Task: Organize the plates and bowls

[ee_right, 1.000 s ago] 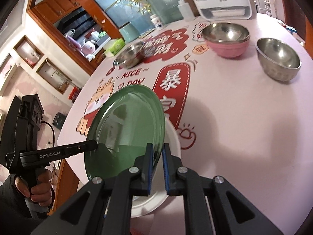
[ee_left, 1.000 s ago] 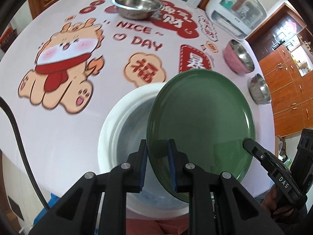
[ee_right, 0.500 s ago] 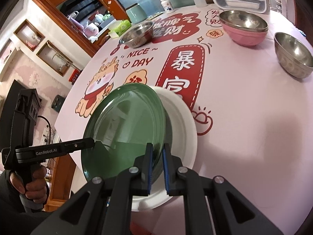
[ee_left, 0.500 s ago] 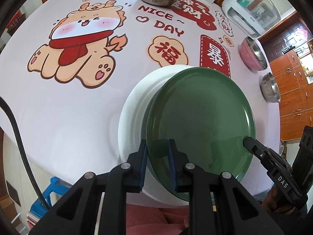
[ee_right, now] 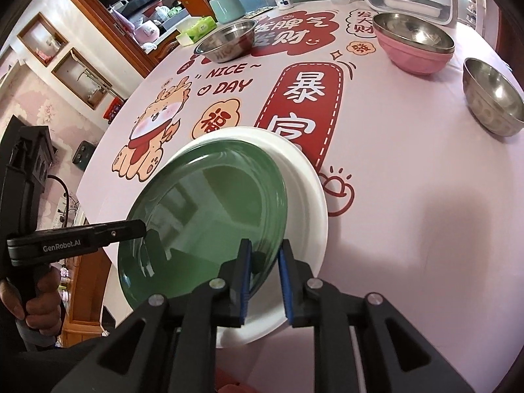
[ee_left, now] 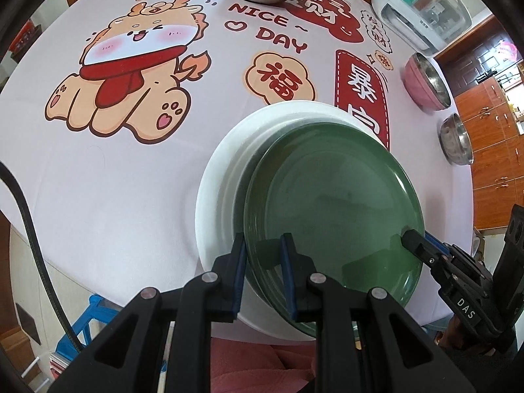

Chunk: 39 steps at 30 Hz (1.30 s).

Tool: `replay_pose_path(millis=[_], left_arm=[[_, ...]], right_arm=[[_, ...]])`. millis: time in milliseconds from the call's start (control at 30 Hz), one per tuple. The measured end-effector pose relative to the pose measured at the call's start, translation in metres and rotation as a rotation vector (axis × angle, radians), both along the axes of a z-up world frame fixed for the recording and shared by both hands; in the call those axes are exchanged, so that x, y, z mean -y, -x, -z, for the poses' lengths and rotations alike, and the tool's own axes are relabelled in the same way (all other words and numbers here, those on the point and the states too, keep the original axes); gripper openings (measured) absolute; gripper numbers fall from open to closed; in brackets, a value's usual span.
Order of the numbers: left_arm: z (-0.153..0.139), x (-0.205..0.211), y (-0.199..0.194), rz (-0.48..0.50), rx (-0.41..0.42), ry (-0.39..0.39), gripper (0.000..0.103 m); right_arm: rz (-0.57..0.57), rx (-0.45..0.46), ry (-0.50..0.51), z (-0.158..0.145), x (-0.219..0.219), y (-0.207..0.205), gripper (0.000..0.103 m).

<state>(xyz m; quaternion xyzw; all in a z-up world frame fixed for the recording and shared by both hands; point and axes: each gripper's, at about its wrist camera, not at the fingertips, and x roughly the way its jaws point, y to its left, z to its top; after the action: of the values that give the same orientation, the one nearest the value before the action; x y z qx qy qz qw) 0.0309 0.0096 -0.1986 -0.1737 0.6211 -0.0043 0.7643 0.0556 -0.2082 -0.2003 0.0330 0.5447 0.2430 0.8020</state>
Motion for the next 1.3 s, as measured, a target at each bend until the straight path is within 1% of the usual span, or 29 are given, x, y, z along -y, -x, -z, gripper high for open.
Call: replay_pose_path(millis=[133,233,300,367,433,467,633,833,933,1033,1200,1300], left_arm=[[0.000,0.000,-0.001,-0.002,0.001,0.000,0.018],[-0.001,-0.002,-0.001,-0.008,0.004,0.003,0.018],[-0.001,-0.003,-0.001,-0.010,0.005,0.000,0.018],[-0.003,-0.003,-0.001,-0.011,0.012,-0.002,0.019],[-0.009,-0.003,-0.001,-0.010,0.040,0.010,0.021],[-0.012,-0.002,-0.001,-0.006,0.052,0.007,0.021],[-0.024,0.002,-0.002,0.009,0.095,-0.014,0.024],[-0.036,-0.001,-0.001,0.006,0.109,-0.045,0.026],[-0.045,-0.005,-0.002,-0.003,0.131,-0.065,0.030],[-0.052,-0.013,-0.003,-0.017,0.157,-0.071,0.032],[-0.062,-0.036,-0.013,-0.044,0.206,-0.076,0.033],[-0.069,-0.050,-0.023,-0.052,0.234,-0.075,0.033]], right_arm=[[-0.016,-0.010,0.032,0.002,-0.004,0.001,0.019],[-0.024,-0.009,0.034,0.002,-0.005,0.002,0.021],[-0.033,-0.010,0.028,0.002,-0.006,0.002,0.027],[-0.042,-0.005,0.034,0.000,-0.009,0.003,0.037],[-0.046,0.008,0.036,-0.002,-0.010,0.003,0.044],[-0.048,0.017,0.038,-0.004,-0.011,0.003,0.046],[-0.040,0.037,0.035,-0.010,-0.010,0.001,0.048],[-0.015,0.056,0.002,-0.021,-0.007,-0.003,0.048],[-0.010,0.072,-0.014,-0.028,-0.010,-0.005,0.048],[-0.011,0.087,-0.027,-0.034,-0.014,-0.007,0.048],[0.005,0.125,-0.024,-0.044,-0.026,-0.011,0.048],[0.037,0.152,-0.015,-0.054,-0.034,-0.015,0.048]])
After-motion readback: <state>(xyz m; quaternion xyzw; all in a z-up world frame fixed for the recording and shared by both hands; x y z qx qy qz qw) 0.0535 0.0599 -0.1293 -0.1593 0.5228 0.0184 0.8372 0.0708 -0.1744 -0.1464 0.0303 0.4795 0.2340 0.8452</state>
